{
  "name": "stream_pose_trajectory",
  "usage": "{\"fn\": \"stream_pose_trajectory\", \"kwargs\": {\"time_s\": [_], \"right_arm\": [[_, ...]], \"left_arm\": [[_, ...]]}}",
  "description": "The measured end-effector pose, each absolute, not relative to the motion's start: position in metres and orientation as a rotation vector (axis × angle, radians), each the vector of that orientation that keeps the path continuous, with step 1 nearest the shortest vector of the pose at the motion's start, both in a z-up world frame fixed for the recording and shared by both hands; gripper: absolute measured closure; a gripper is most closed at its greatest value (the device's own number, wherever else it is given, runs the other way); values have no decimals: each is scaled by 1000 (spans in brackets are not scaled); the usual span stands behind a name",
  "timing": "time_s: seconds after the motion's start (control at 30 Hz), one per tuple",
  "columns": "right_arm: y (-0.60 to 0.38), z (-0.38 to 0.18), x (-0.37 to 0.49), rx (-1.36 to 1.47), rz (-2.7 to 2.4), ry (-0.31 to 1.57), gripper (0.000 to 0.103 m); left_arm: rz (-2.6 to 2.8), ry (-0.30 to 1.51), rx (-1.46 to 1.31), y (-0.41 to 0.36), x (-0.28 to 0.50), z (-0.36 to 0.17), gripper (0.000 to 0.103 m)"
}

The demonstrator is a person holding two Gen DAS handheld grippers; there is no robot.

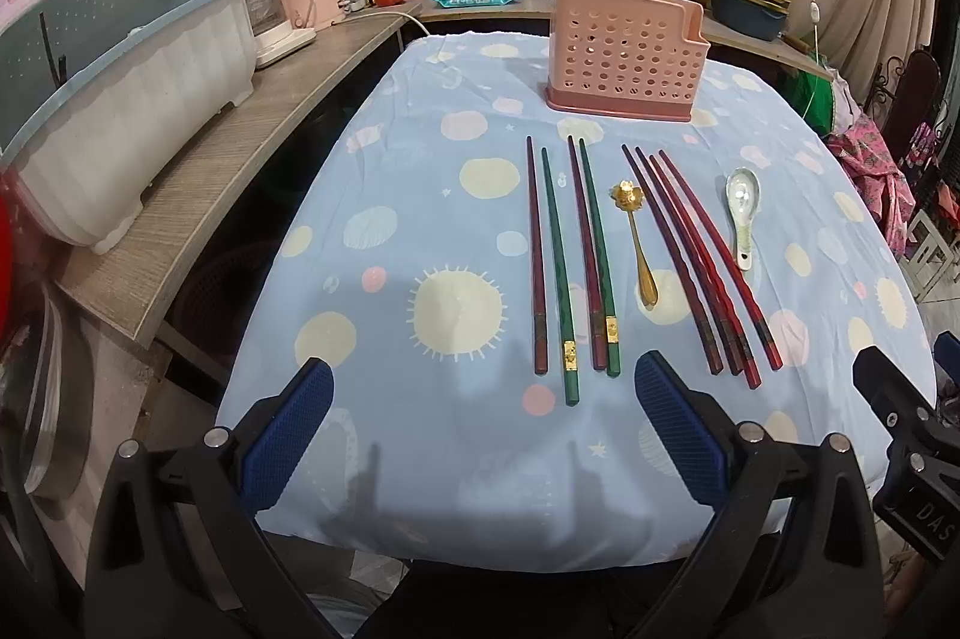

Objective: Organize utensils

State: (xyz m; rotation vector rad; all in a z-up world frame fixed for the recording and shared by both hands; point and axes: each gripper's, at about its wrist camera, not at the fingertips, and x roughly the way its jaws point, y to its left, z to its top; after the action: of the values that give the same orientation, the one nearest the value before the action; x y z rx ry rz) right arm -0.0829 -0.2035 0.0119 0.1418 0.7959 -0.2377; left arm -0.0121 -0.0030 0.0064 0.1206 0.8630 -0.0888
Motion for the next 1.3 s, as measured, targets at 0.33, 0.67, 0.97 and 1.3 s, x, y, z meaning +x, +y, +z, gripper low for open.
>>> {"fn": "stream_pose_trajectory", "kwargs": {"time_s": [0.33,0.67,0.97,1.3], "right_arm": [[-203,12,-83,143,-238,796,7],[-203,12,-83,142,-237,794,7],[-202,12,-82,145,-237,796,7],[-203,11,-82,146,-237,796,7]], "left_arm": [[-94,862,121,-3,-12,8,7],[-94,862,120,-3,-12,8,7],[-95,864,119,-3,-12,9,7],[-95,872,114,-2,-11,6,7]]}}
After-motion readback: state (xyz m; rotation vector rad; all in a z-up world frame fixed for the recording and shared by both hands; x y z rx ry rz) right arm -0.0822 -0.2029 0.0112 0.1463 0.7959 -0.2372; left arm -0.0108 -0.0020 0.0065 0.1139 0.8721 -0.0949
